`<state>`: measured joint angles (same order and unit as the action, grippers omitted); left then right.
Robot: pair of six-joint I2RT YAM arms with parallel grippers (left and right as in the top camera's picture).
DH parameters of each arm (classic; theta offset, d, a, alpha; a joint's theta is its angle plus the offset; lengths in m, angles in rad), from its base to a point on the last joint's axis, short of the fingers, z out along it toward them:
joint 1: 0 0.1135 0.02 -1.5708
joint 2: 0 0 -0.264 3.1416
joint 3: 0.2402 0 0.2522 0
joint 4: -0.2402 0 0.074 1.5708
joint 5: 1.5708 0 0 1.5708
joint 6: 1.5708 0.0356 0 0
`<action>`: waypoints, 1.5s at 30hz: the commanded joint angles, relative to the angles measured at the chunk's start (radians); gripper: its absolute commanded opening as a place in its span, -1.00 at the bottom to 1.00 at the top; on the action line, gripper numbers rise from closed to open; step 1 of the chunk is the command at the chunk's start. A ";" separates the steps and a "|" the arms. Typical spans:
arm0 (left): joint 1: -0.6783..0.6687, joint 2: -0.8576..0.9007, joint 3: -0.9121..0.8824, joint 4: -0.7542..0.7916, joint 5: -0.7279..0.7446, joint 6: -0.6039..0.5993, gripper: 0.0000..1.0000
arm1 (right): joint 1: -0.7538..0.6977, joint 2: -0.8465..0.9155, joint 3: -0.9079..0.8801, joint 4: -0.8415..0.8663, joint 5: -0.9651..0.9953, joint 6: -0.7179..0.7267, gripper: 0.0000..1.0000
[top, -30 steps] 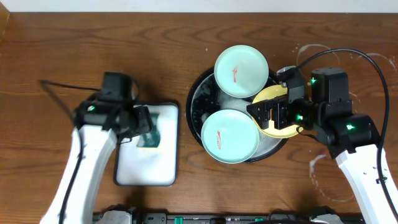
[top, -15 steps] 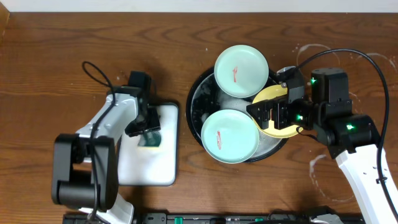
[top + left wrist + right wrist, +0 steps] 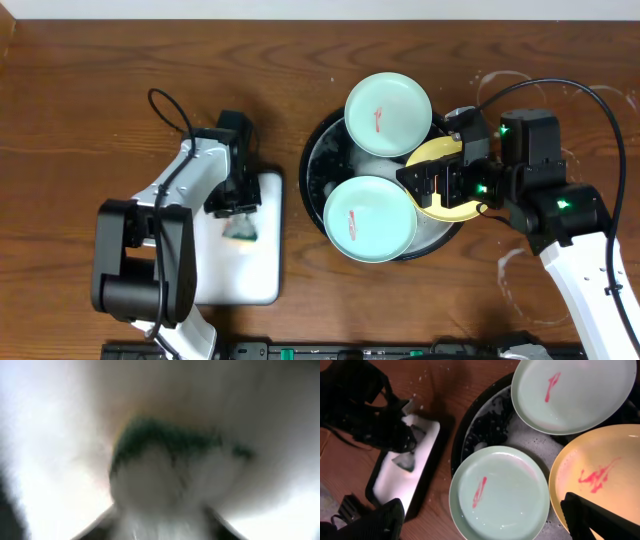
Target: Clean dirty plates on tray and stack at the side
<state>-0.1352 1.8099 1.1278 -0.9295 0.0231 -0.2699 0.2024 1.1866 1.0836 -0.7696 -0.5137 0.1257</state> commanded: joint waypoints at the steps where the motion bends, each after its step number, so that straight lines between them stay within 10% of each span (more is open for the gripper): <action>1: 0.006 -0.084 0.048 -0.024 -0.035 0.004 0.19 | -0.016 -0.002 0.019 0.002 -0.014 0.008 0.99; 11: 0.005 -0.177 0.021 -0.142 0.020 -0.059 0.37 | -0.016 -0.002 0.019 0.003 -0.014 0.008 0.99; 18: 0.006 -0.174 -0.183 0.066 -0.006 -0.068 0.36 | -0.016 -0.002 0.019 0.010 -0.013 0.009 0.98; 27: 0.005 -0.175 -0.286 0.272 0.004 -0.066 -0.85 | -0.016 -0.002 0.019 0.014 -0.006 0.008 0.99; 30: 0.006 -0.180 -0.238 0.231 0.030 -0.055 -0.85 | -0.016 -0.002 0.019 0.018 -0.006 0.008 0.99; 33: 0.006 -0.191 -0.149 0.139 0.029 -0.053 -0.67 | -0.016 -0.002 0.019 0.019 -0.006 0.009 0.99; 35: 0.006 -0.199 -0.084 0.074 0.029 -0.052 -0.09 | -0.016 -0.002 0.019 0.018 -0.006 0.008 0.98; 38: 0.006 -0.212 -0.013 0.012 0.029 -0.044 0.20 | -0.016 -0.002 0.019 0.018 -0.006 0.008 0.98; 45: 0.006 -0.205 -0.032 0.019 0.009 -0.037 0.29 | -0.016 -0.002 0.019 0.018 -0.006 0.008 0.98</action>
<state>-0.1326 1.5974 1.1103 -0.9104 0.0479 -0.3168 0.2024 1.1866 1.0836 -0.7513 -0.5163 0.1257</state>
